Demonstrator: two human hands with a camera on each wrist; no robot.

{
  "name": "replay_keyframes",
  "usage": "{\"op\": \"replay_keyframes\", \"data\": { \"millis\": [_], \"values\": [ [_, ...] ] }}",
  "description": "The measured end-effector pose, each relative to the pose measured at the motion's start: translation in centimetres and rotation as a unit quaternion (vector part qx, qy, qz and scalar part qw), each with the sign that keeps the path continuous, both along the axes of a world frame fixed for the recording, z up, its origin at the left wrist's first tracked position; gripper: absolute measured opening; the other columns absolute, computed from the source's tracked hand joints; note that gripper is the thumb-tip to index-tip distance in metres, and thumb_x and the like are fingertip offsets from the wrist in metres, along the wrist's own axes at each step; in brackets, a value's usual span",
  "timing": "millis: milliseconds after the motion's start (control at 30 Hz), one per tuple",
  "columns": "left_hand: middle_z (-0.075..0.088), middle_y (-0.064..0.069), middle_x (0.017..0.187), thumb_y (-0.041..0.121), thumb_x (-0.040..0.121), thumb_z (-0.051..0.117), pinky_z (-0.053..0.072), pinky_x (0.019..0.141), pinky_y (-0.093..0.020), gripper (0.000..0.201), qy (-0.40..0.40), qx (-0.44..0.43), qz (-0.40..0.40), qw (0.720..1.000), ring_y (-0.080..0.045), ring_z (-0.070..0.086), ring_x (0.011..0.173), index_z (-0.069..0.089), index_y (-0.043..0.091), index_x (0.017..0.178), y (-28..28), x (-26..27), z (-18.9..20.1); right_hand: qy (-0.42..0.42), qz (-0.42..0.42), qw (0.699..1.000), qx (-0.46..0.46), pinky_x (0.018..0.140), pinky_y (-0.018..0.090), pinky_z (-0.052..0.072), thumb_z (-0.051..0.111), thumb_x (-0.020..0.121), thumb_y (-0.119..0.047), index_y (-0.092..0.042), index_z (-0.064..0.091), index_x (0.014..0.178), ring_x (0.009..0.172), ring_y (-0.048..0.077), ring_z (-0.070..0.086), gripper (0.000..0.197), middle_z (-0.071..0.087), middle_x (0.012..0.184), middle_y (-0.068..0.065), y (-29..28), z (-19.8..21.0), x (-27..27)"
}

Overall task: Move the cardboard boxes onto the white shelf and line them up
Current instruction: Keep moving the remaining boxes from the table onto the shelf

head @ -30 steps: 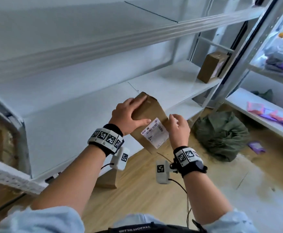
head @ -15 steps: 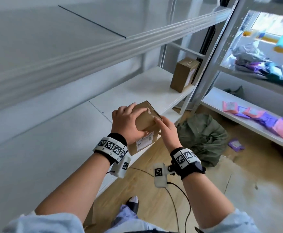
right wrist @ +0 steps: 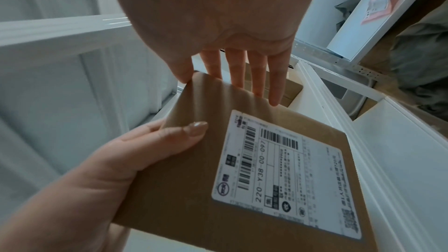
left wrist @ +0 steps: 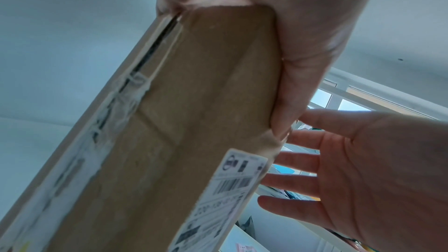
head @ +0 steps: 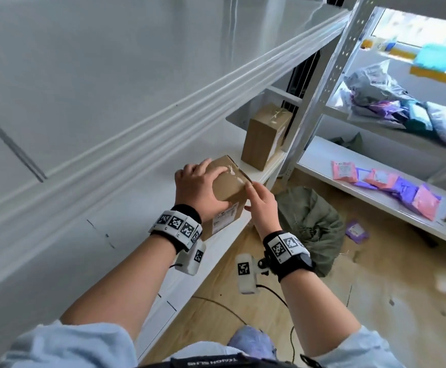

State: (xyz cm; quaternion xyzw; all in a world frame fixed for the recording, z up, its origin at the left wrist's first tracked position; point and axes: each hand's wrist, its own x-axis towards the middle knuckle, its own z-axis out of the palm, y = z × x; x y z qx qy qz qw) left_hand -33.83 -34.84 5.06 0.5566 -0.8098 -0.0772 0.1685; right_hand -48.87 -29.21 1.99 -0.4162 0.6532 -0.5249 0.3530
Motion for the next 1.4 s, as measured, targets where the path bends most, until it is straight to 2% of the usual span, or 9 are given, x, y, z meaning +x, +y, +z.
{"op": "replay_keyframes", "data": {
  "millis": [133, 300, 467, 567, 700, 833, 967, 1067, 1400],
  "values": [
    [0.046, 0.0, 0.15, 0.062, 0.057, 0.071, 0.032, 0.101, -0.041, 0.079, 0.0, -0.008, 0.019, 1.0, -0.03, 0.045, 0.124, 0.056, 0.044, 0.132, -5.2, -4.0, -0.7, -0.007, 0.013, 1.0, -0.009, 0.088, 0.055, 0.054, 0.05, 0.091, -0.052, -0.047, 0.068, 0.084, 0.092, 0.017, 0.067, 0.019, 0.069, 0.081, -0.019, -6.1, -0.8, -3.9],
    [0.043, 0.002, 0.152, 0.06, 0.059, 0.074, 0.029, 0.103, -0.041, 0.078, 0.008, -0.003, 0.081, 0.997, -0.027, 0.042, 0.129, 0.054, 0.045, 0.133, -10.3, -8.2, -1.0, -0.004, 0.06, 0.998, -0.002, 0.085, 0.048, 0.055, 0.052, 0.097, -0.041, -0.041, 0.066, 0.085, 0.081, 0.006, 0.061, 0.018, 0.065, 0.076, -0.024, -13.3, -1.5, -8.5],
    [0.048, 0.002, 0.147, 0.066, 0.059, 0.073, 0.031, 0.105, -0.041, 0.076, 0.04, 0.001, 0.141, 0.989, -0.023, 0.043, 0.131, 0.058, 0.042, 0.129, -12.9, -12.3, -1.9, 0.03, 0.088, 0.996, 0.001, 0.072, 0.017, 0.043, 0.052, 0.101, -0.028, -0.025, 0.066, 0.1, 0.079, -0.005, 0.058, 0.015, 0.067, 0.088, -0.014, -18.2, -2.4, -12.5],
    [0.054, -0.005, 0.14, 0.075, 0.058, 0.057, 0.036, 0.103, -0.045, 0.082, 0.06, -0.005, 0.156, 0.986, -0.029, 0.05, 0.125, 0.063, 0.03, 0.126, -13.7, -14.1, -2.9, 0.056, 0.094, 0.994, 0.011, 0.084, 0.024, 0.044, 0.05, 0.102, -0.032, -0.014, 0.065, 0.115, 0.099, 0.01, 0.06, 0.027, 0.069, 0.108, -0.003, -19.4, -3.1, -13.9],
    [0.04, -0.006, 0.152, 0.078, 0.056, 0.055, 0.025, 0.115, -0.05, 0.102, 0.052, 0.007, 0.197, 0.979, -0.029, 0.034, 0.141, 0.044, 0.028, 0.145, -12.9, -14.1, -2.9, 0.051, 0.081, 0.995, 0.015, 0.091, 0.028, 0.045, 0.049, 0.101, -0.035, -0.012, 0.061, 0.123, 0.106, 0.014, 0.058, 0.034, 0.065, 0.115, -0.001, -18.8, -3.6, -14.7],
    [0.039, -0.002, 0.152, 0.074, 0.057, 0.062, 0.023, 0.116, -0.053, 0.102, 0.075, 0.008, 0.241, 0.968, -0.027, 0.031, 0.143, 0.038, 0.029, 0.146, -10.1, -12.6, -2.9, 0.049, 0.082, 0.995, 0.021, 0.092, 0.027, 0.043, 0.051, 0.1, -0.038, -0.011, 0.058, 0.124, 0.109, 0.015, 0.056, 0.036, 0.062, 0.117, -0.001, -17.3, -3.6, -14.6],
    [0.042, -0.001, 0.15, 0.067, 0.063, 0.069, 0.022, 0.118, -0.048, 0.101, 0.104, 0.007, 0.277, 0.955, -0.025, 0.033, 0.141, 0.037, 0.024, 0.148, -5.1, -10.6, -3.4, 0.091, 0.098, 0.99, 0.043, 0.104, 0.04, 0.044, 0.054, 0.098, -0.04, -0.011, 0.054, 0.131, 0.119, 0.021, 0.055, 0.044, 0.059, 0.127, 0.006, -14.8, -3.8, -13.6],
    [0.049, 0.0, 0.143, 0.057, 0.067, 0.078, 0.025, 0.117, -0.042, 0.094, 0.12, -0.003, 0.292, 0.949, -0.023, 0.039, 0.135, 0.041, 0.021, 0.146, -0.3, -8.9, -3.7, 0.112, 0.108, 0.987, 0.042, 0.104, 0.034, 0.041, 0.057, 0.097, -0.034, -0.01, 0.051, 0.134, 0.123, 0.023, 0.053, 0.045, 0.056, 0.133, 0.008, -11.9, -3.3, -11.9],
    [0.058, -0.001, 0.136, 0.053, 0.07, 0.079, 0.035, 0.112, -0.04, 0.083, 0.137, -0.026, 0.343, 0.929, -0.023, 0.049, 0.129, 0.052, 0.016, 0.139, 19.7, 0.8, -3.5, 0.227, 0.237, 0.939, -0.1, 0.096, 0.035, 0.042, 0.063, 0.092, -0.019, -0.006, 0.053, 0.129, 0.115, 0.03, 0.054, 0.04, 0.057, 0.126, 0.014, 5.2, -1.6, 0.2]
  ]
}}
